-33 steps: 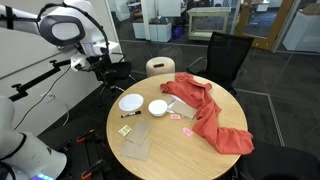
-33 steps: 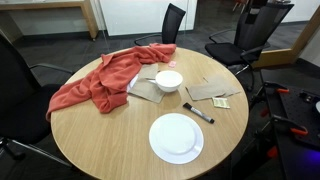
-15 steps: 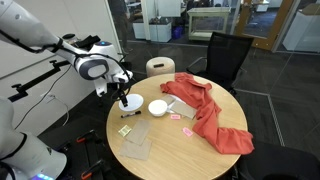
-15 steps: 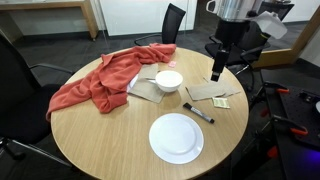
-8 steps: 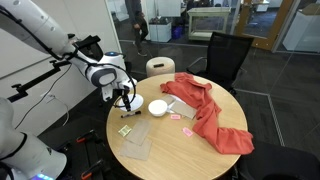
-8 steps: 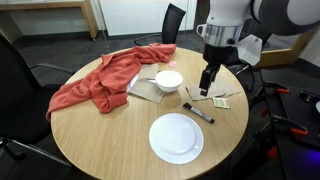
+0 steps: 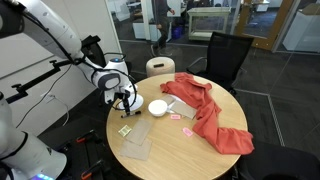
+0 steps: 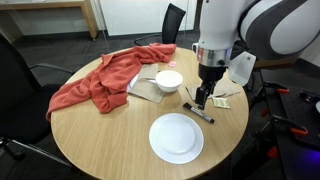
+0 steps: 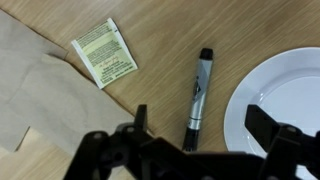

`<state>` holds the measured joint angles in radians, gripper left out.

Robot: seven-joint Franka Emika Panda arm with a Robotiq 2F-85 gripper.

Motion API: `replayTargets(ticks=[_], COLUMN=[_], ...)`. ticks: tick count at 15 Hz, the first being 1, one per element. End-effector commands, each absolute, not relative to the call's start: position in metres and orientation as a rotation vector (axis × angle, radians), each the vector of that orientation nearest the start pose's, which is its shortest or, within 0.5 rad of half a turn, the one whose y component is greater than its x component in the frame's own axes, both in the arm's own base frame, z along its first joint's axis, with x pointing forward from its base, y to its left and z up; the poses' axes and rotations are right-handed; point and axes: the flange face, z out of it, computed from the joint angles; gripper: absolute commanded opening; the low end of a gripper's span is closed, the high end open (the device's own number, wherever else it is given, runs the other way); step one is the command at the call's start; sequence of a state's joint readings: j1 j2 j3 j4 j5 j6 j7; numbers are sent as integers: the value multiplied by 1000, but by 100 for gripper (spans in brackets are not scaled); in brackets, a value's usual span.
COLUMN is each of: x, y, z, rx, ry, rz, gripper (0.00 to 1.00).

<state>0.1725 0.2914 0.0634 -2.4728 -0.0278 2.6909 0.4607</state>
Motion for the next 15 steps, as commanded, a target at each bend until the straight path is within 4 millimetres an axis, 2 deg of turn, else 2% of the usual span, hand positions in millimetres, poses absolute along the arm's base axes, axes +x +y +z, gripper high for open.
replayTargets(ticks=[1,15], x=[465,498], y=[114,101], z=[159,124], rx=[-3155,-3173], ry=[356,371], rz=[100,116], gripper=[100,100])
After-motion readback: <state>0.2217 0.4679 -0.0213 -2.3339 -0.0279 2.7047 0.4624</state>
